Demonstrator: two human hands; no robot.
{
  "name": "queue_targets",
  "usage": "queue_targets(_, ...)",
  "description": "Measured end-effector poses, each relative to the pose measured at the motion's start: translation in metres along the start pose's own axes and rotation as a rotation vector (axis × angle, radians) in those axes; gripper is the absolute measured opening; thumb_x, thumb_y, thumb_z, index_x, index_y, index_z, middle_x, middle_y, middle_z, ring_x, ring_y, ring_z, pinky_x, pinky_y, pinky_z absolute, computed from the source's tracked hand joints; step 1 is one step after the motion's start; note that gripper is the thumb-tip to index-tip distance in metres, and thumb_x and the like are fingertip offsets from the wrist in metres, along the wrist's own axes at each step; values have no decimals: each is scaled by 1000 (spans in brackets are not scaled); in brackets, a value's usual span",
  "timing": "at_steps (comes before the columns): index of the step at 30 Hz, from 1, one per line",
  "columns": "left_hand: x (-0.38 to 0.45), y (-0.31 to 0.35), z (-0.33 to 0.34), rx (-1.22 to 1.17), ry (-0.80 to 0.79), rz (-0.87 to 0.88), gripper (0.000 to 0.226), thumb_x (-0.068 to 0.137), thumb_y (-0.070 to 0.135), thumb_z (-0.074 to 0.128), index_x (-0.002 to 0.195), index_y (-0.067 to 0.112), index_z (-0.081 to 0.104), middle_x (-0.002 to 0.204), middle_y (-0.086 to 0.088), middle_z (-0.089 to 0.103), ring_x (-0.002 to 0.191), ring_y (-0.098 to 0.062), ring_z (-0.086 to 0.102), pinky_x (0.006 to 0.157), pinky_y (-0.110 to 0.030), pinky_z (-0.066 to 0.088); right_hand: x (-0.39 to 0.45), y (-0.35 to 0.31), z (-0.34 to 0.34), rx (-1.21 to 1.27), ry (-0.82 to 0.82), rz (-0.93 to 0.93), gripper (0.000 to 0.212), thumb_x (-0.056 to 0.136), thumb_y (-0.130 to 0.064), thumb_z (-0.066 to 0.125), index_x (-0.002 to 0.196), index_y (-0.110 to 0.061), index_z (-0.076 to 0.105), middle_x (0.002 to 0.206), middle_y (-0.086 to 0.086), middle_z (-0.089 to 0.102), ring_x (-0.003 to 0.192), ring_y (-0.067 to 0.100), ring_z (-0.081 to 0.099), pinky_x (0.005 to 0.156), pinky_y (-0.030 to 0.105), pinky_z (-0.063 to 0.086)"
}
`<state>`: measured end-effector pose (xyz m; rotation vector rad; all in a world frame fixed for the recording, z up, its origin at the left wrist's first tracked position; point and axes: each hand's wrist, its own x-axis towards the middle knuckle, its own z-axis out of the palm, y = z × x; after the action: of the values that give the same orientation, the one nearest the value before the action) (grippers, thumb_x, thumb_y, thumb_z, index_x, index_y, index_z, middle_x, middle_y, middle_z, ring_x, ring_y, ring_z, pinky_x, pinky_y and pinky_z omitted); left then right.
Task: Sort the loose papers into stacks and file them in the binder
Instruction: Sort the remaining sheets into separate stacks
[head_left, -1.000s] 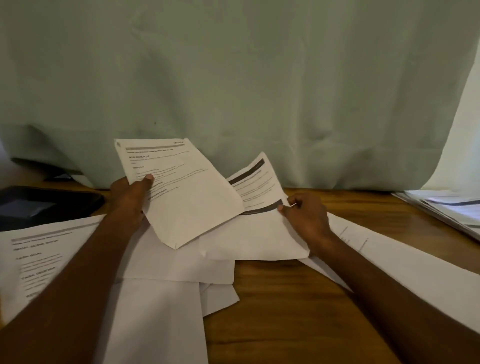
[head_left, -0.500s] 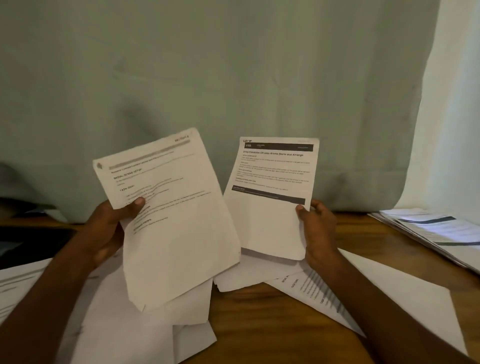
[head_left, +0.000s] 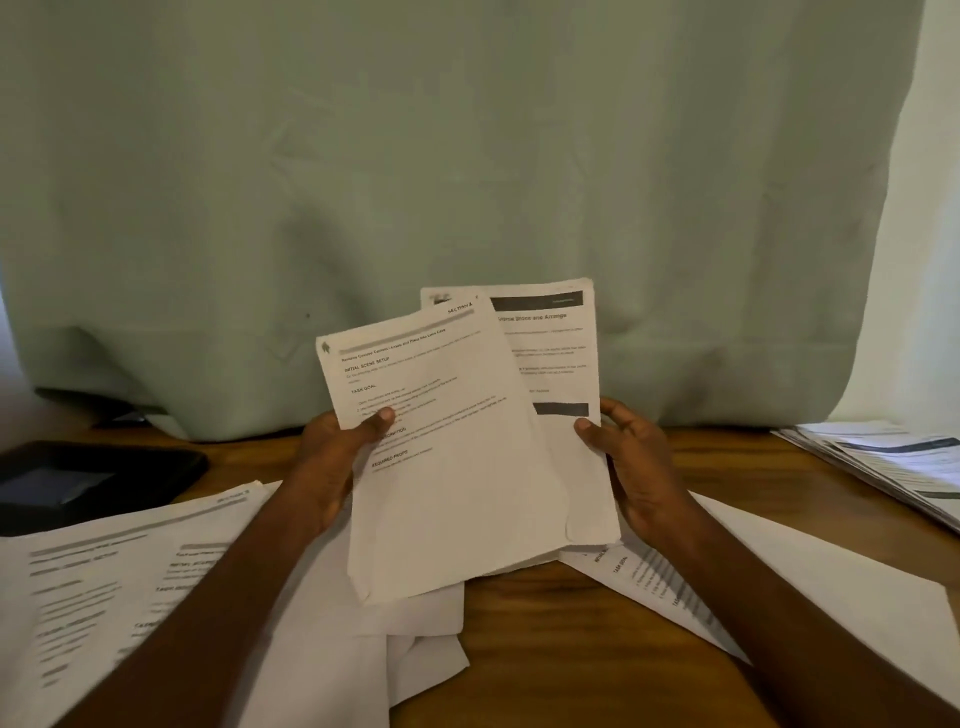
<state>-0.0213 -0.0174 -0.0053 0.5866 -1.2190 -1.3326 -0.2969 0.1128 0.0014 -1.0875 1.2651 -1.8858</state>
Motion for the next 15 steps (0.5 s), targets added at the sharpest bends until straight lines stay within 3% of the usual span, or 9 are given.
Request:
queue_targets(3,2,0,-1,-21,42,-17,36,92,3,69,128,3,66,118,-12,74,106,-29,72,77,-33,63,-3,1,5,-21,-75,22,30,93,-11,70,121,-21,66,111,3,78,98,28,76,85,46,62)
queue_targets(8,6,1,-2,50,12,-28,43,85,4,77,126,5,66,118,-12,75,108,-30,72,86,-40,61,-9,3,18,-45,-177,21,30,94,-14,68,124,-17,68,114,4,77,98,25,76,79,36,63)
queue_targets(12,1,12,6,60,-101,-79,39,87,5,75,125,9,68,118,-8,75,106,-24,73,79,-31,61,-22,2,37,14,-256,50,24,97,-21,65,118,-14,73,109,8,78,97,27,75,82,38,62)
queue_targets(15,7,29,-3,-43,35,-58,40,87,7,76,127,8,68,119,-10,74,105,-26,73,80,-38,62,-31,8,45,-181,-168,0,21,102,-24,61,116,-17,74,102,4,78,88,18,76,75,31,62)
